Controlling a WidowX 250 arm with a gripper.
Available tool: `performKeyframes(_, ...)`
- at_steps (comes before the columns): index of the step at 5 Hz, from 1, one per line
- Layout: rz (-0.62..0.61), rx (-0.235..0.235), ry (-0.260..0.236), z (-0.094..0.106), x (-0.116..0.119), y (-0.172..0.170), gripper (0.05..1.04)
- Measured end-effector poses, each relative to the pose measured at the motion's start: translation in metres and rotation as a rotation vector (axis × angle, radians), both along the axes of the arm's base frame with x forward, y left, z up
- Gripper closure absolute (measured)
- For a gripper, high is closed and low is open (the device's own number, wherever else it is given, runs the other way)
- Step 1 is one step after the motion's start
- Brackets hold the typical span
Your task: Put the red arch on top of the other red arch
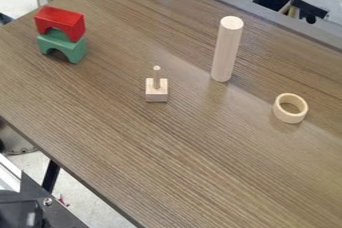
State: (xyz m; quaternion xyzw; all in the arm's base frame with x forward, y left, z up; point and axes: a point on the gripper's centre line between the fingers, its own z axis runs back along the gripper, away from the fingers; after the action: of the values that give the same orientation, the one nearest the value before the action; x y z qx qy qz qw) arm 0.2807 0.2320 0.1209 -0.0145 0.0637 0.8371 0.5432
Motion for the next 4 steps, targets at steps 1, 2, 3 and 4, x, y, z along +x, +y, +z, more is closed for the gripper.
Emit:
performKeyframes(1,-0.032,-0.017,0.016,-0.006,-0.001,-0.006,0.478)
performKeyframes(2,-0.046,-0.03,0.031,-0.012,-0.004,-0.01,0.478)
performKeyframes(3,-0.048,-0.036,0.047,-0.02,-0.008,-0.013,0.478)
performKeyframes(4,-0.045,-0.031,0.069,-0.029,-0.012,-0.016,0.478)
